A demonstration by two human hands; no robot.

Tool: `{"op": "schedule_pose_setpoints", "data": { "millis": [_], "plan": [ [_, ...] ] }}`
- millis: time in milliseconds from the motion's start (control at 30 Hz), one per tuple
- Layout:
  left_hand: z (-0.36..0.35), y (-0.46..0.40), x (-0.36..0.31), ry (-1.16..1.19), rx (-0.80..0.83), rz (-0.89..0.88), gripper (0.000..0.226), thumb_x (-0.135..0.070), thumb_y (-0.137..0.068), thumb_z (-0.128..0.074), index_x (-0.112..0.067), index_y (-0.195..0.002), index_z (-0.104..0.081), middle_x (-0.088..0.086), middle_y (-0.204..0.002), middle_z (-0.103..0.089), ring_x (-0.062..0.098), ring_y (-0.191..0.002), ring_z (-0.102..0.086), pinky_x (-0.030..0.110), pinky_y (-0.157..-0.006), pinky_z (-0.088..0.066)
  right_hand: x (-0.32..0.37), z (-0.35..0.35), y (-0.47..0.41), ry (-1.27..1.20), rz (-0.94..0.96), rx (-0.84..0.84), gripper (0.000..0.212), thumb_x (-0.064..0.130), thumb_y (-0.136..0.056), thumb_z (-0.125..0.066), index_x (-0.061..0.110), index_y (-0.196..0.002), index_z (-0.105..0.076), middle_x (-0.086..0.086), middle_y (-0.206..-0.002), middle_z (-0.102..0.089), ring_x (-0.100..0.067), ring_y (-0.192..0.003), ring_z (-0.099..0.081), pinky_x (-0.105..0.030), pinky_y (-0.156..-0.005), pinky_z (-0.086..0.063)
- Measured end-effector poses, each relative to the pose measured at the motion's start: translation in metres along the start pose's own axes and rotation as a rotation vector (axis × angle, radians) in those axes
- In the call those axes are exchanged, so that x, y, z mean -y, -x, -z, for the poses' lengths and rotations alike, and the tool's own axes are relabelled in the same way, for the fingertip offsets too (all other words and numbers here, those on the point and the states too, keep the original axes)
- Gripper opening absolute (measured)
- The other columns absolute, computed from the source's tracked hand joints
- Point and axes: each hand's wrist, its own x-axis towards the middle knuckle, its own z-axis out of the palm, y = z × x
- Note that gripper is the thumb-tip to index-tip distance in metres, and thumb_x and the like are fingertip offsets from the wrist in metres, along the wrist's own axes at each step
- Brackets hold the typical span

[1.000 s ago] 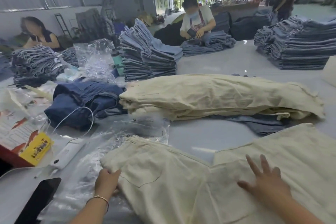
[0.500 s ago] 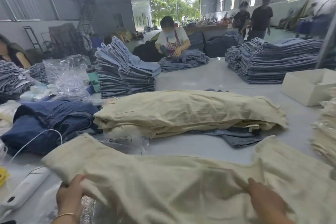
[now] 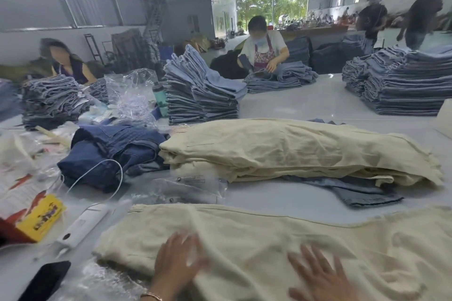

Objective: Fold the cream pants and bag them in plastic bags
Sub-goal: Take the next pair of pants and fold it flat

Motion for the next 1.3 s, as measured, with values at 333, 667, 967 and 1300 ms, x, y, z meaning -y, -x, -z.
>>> {"op": "schedule_pose_setpoints", "data": {
  "millis": [333, 667, 967, 1300],
  "plan": [
    [-0.019, -0.004, -0.01, -0.049, 0.204, -0.12, 0.065, -0.062, -0.088, -0.041, -0.037, -0.146, -0.028, -0.011, -0.16, -0.013, 0.013, -0.147, -0.011, 0.042, -0.118, -0.017, 0.008, -0.002, -0.01, -0.023, -0.01, -0.052, 0.075, 0.07, -0.088, -0.02, 0.033, -0.15, -0.001, 0.011, -0.155, 0.024, -0.01, -0.145, 0.017, -0.038, -0.116, 0.01],
    [0.01, -0.011, 0.086, -0.037, -0.114, 0.232, 0.026, -0.033, -0.088, -0.047, -0.025, -0.108, -0.061, -0.006, -0.121, -0.056, 0.018, -0.112, -0.051, 0.031, -0.09, -0.045, 0.032, -0.011, -0.013, -0.019, 0.418, -0.208, 0.052, 0.063, -0.039, -0.082, 0.036, -0.078, -0.062, 0.012, -0.093, -0.071, -0.004, -0.083, -0.069, -0.016, -0.075, -0.046],
    [0.029, -0.048, 0.184, 0.221, -0.02, 0.537, 0.076, -0.058, -0.081, -0.061, -0.011, -0.137, -0.04, 0.011, -0.138, -0.045, 0.032, -0.128, -0.04, 0.041, -0.101, -0.041, 0.049, 0.008, -0.064, -0.268, 0.056, -0.331, 0.023, 0.025, -0.08, -0.075, 0.028, -0.066, -0.058, 0.009, -0.075, -0.059, -0.021, -0.075, -0.062, -0.034, -0.065, -0.046],
    [0.038, -0.087, 0.19, 0.451, -0.026, 0.492, 0.095, -0.068, -0.061, -0.074, -0.021, -0.136, -0.042, 0.005, -0.132, -0.053, 0.03, -0.122, -0.048, 0.042, -0.1, -0.042, 0.057, -0.014, -0.119, -0.066, -0.192, 0.076, 0.092, 0.077, -0.072, -0.053, 0.034, -0.148, -0.02, 0.007, -0.148, -0.036, -0.015, -0.139, -0.03, -0.033, -0.111, -0.019]
  ]
}}
